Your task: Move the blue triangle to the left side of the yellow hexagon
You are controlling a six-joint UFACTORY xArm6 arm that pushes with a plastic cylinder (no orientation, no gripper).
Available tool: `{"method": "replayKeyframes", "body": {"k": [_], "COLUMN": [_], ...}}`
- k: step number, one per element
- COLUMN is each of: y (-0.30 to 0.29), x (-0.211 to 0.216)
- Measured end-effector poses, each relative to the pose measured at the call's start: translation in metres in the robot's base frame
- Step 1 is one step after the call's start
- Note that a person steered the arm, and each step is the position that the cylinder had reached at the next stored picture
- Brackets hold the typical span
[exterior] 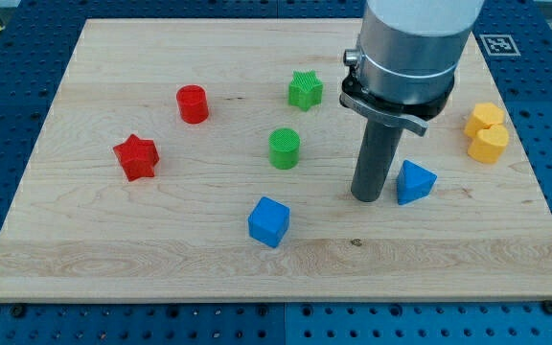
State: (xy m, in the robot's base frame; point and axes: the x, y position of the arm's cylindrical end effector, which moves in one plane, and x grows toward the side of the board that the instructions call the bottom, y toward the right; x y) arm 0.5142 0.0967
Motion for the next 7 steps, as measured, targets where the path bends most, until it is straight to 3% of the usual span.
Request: {"method": "replayKeyframes", "body": {"k": [2,4,7], "y": [0.000,0.049,0.052], "x": [0.002,0.008,-0.031]}}
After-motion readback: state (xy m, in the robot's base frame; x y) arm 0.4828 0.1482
